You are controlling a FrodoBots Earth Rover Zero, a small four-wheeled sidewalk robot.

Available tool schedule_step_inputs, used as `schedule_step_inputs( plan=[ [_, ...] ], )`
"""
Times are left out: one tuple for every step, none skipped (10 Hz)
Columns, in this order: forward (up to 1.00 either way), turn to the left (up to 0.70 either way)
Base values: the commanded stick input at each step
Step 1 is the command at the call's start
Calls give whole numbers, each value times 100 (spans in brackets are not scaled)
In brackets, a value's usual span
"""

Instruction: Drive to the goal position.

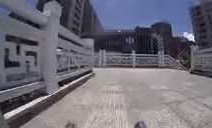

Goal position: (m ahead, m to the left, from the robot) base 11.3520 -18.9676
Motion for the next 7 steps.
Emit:
schedule_step_inputs(
  plan=[
    [70,-6],
    [70,-13],
    [70,-14],
    [70,-6],
    [70,0],
    [70,0],
    [70,0]
  ],
)
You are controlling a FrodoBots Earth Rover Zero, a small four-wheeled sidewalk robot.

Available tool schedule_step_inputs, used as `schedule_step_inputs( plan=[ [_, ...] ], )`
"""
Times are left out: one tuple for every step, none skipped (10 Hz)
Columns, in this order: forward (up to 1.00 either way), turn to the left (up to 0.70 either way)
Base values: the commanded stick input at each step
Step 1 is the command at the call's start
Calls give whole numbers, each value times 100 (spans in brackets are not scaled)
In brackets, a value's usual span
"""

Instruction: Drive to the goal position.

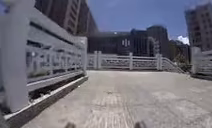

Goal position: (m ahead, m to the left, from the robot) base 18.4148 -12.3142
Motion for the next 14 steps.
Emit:
schedule_step_inputs(
  plan=[
    [70,0],
    [70,0],
    [70,-2],
    [70,-11],
    [70,-13],
    [70,-13],
    [70,-8],
    [55,0],
    [45,0],
    [45,0],
    [45,0],
    [45,0],
    [45,0],
    [45,0]
  ],
)
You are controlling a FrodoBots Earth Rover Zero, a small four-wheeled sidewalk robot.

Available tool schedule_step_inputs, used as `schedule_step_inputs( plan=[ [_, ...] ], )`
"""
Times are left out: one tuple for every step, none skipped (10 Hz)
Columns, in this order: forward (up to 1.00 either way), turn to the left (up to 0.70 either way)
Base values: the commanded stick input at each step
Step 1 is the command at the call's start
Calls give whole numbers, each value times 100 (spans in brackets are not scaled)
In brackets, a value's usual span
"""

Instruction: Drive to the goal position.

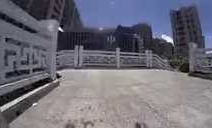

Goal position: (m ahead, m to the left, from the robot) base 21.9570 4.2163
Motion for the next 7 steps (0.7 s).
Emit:
schedule_step_inputs(
  plan=[
    [45,0],
    [45,0],
    [45,0],
    [45,0],
    [45,0],
    [45,0],
    [45,0]
  ],
)
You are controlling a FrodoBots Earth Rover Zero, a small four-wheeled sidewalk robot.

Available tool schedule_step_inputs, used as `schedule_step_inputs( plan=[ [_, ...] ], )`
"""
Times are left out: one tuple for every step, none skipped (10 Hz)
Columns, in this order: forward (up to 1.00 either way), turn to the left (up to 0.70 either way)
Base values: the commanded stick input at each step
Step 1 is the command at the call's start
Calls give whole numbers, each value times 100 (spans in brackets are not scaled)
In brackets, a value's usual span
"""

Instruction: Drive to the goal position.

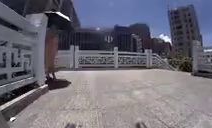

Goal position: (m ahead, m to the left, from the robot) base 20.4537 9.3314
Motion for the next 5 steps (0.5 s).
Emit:
schedule_step_inputs(
  plan=[
    [45,0],
    [45,0],
    [45,0],
    [45,0],
    [45,0]
  ],
)
